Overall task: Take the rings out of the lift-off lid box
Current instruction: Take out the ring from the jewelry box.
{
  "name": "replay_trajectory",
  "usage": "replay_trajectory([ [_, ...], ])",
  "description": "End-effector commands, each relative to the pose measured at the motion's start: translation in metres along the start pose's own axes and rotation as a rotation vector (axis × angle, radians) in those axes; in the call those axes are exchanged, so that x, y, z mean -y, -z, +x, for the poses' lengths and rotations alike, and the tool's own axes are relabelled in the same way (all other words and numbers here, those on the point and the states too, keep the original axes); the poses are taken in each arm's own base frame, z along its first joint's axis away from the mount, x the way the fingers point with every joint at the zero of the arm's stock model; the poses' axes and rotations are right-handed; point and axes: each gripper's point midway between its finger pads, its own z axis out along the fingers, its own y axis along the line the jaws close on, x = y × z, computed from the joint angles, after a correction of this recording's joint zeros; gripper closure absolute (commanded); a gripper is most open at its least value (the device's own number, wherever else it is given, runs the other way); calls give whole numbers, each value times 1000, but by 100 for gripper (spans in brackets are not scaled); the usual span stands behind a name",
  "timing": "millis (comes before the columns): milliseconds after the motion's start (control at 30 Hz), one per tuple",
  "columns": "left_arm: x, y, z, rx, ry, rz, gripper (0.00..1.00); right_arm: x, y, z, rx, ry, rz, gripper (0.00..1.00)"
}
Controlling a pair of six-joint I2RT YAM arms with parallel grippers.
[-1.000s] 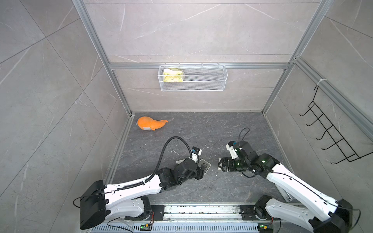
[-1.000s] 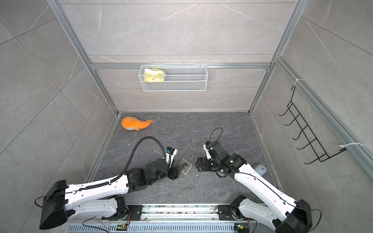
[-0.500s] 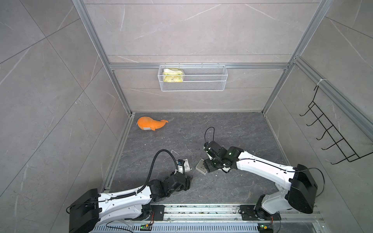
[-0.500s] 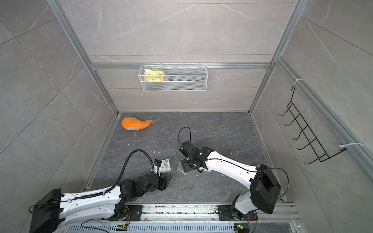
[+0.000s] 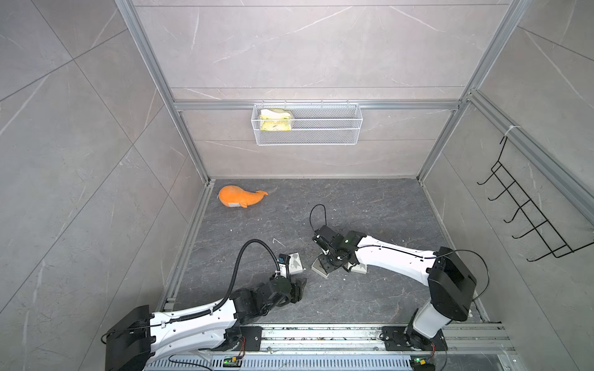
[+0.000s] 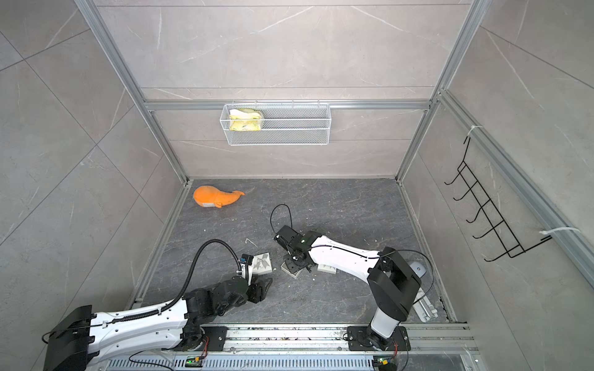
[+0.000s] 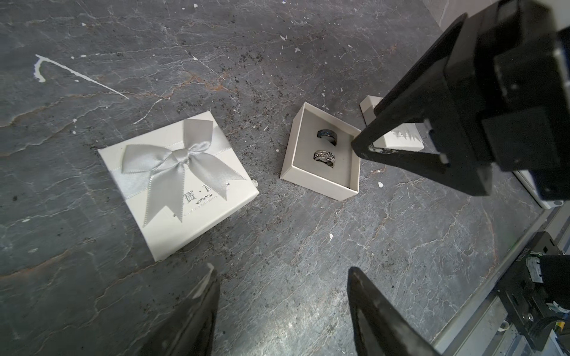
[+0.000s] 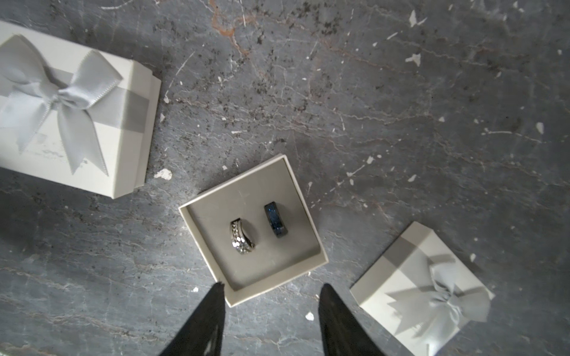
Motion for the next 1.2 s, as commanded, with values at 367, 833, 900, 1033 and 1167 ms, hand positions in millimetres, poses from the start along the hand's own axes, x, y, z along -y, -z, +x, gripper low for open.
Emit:
replay_trajectory([
  [367, 2, 1, -10, 41, 17, -9, 34, -24, -18, 7, -60, 64, -69, 54],
  [833, 2, -3, -6, 32, 18, -6, 33, -21, -31, -1, -51, 84, -25, 62],
  [900, 2, -3, -6, 34, 19, -4, 33, -21, -32, -3, -48, 86, -22, 62],
  [1033, 1, -3, -4, 30, 13, -5, 32, -19, -36, -3, -53, 91, -9, 63],
  [1167, 2, -4, -4, 26, 4, -1, 31, -19, -40, 0, -65, 91, -9, 67],
])
